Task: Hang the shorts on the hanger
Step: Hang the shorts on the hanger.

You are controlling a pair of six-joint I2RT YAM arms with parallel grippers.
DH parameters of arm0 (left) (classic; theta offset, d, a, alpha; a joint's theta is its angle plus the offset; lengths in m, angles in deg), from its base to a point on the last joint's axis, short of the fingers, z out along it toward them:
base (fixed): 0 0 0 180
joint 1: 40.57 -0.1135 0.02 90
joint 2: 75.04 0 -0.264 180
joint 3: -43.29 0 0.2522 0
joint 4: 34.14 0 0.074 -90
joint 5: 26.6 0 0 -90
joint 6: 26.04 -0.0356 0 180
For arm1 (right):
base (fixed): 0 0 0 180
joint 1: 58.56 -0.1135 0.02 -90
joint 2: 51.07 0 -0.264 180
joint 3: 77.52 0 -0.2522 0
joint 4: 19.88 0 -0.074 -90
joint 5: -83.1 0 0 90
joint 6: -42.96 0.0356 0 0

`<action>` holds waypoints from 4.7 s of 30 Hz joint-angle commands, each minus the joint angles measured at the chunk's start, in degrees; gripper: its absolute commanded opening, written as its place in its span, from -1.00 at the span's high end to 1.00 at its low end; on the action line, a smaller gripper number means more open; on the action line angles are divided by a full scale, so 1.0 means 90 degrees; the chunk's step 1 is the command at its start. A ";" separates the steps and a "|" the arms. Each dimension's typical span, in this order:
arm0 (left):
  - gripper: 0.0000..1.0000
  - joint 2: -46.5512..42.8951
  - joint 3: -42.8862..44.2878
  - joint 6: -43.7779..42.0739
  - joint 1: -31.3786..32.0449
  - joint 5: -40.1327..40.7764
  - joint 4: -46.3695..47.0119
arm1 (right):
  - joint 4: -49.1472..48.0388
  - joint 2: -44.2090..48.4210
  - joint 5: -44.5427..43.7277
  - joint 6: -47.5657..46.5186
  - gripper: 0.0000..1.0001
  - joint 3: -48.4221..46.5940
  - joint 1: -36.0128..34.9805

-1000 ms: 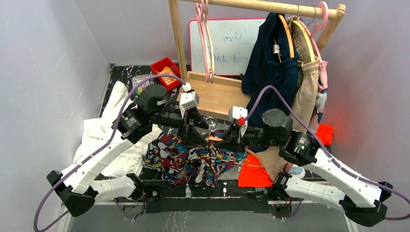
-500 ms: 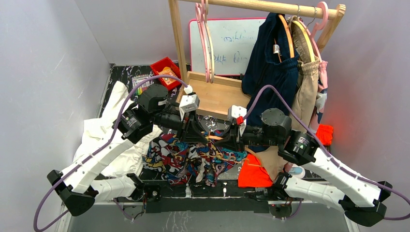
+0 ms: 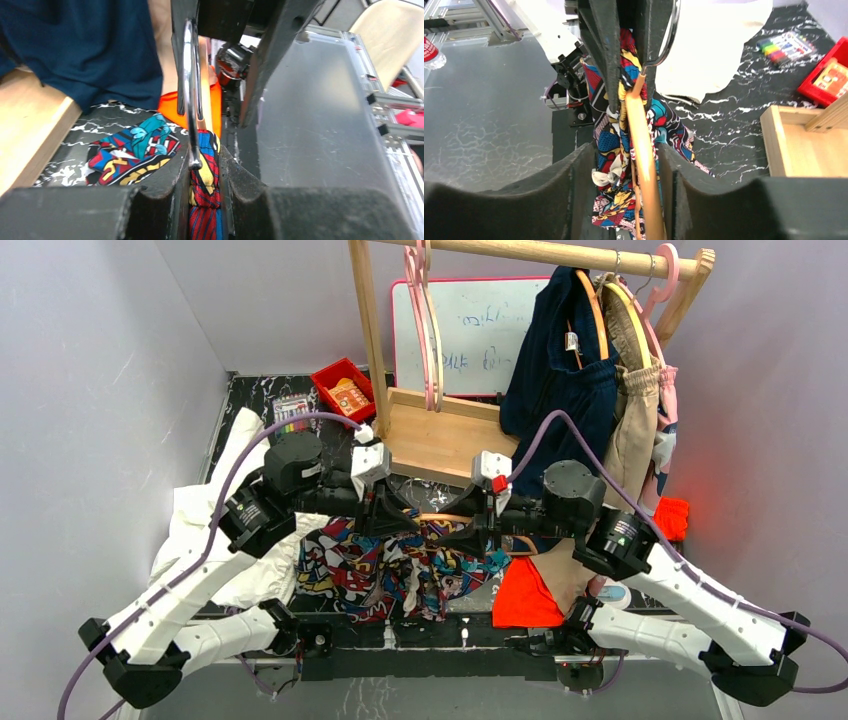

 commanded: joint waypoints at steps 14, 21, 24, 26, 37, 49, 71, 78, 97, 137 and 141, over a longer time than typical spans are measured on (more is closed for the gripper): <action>1.00 -0.1984 -0.0932 -0.0341 -0.0038 0.3494 0.0609 | 0.0195 0.0661 -0.2491 0.0749 -0.96 -0.0737 -0.0025; 1.00 -0.2801 -0.0971 -0.0405 -0.0037 0.4619 0.0902 | 0.0043 0.0638 -0.2557 0.1526 -0.96 0.0050 -0.0029; 1.00 -0.3070 -0.1154 -0.0386 -0.0034 0.4946 0.1208 | -0.0312 0.0557 -0.2538 0.1901 -0.96 0.0563 -0.0030; 1.00 -0.3181 -0.1271 -0.0354 -0.0037 0.5010 0.1397 | -0.0698 0.0490 -0.2501 0.2148 -0.93 0.0995 -0.0030; 1.00 -0.3280 -0.1403 0.0032 -0.0038 0.5124 0.2223 | -0.3121 -0.0723 -0.2336 0.4057 -0.42 0.2154 -0.0127; 1.00 -0.3280 -0.1198 0.0048 -0.0037 0.4999 0.2168 | -0.2534 -0.1831 -0.3219 0.4317 -0.27 0.1815 -0.0221; 1.00 -0.3426 -0.0229 -0.0033 -0.0037 0.3667 0.1323 | -0.1122 -0.0582 -0.3324 0.2787 1.00 0.0482 -0.0225; 1.00 -0.3233 0.0029 0.0134 -0.0037 0.3095 0.1705 | 0.0148 -0.0429 -0.3998 0.2125 1.00 -0.1533 -0.0226; 1.00 -0.3426 -0.0295 0.0308 -0.0036 0.3182 0.1176 | 0.0263 0.0221 -0.4888 0.2170 1.00 -0.1209 -0.0224; 1.00 -0.3907 -0.1980 0.0991 -0.0038 0.4327 0.0898 | -0.2212 0.0679 -0.2671 0.4486 -0.83 0.3543 -0.0226; 1.00 -0.3880 -0.2073 0.0992 -0.0036 0.4566 0.1218 | -0.3127 0.0154 -0.2650 0.4737 -0.78 0.4001 -0.0223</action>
